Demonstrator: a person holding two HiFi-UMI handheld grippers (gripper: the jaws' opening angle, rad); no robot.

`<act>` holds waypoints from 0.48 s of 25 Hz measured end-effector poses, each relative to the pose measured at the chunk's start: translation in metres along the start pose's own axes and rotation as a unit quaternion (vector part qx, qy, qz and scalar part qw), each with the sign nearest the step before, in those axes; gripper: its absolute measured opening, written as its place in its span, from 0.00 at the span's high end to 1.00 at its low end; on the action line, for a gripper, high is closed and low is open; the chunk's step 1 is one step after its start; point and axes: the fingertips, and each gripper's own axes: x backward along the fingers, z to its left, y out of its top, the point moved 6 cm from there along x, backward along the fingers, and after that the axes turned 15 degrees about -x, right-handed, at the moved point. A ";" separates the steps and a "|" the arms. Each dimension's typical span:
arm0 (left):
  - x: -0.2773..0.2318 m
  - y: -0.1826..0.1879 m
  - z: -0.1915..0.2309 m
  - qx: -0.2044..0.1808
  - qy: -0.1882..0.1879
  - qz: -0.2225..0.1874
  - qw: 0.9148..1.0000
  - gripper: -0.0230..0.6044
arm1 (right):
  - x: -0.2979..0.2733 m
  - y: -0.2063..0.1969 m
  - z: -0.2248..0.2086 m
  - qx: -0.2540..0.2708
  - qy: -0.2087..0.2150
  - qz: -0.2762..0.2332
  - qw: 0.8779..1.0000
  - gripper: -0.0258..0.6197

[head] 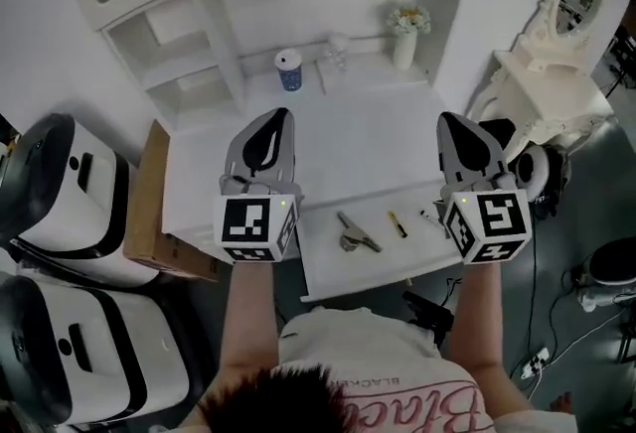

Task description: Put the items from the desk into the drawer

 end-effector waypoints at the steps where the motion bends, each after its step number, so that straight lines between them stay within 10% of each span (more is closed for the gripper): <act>1: -0.001 0.002 0.001 0.000 0.001 -0.002 1.000 0.95 | 0.002 0.003 -0.004 0.001 -0.008 -0.002 1.000 0.95; 12: -0.006 0.011 0.001 -0.002 0.000 -0.017 1.000 0.95 | 0.012 0.005 -0.023 -0.003 -0.034 -0.009 0.999 0.95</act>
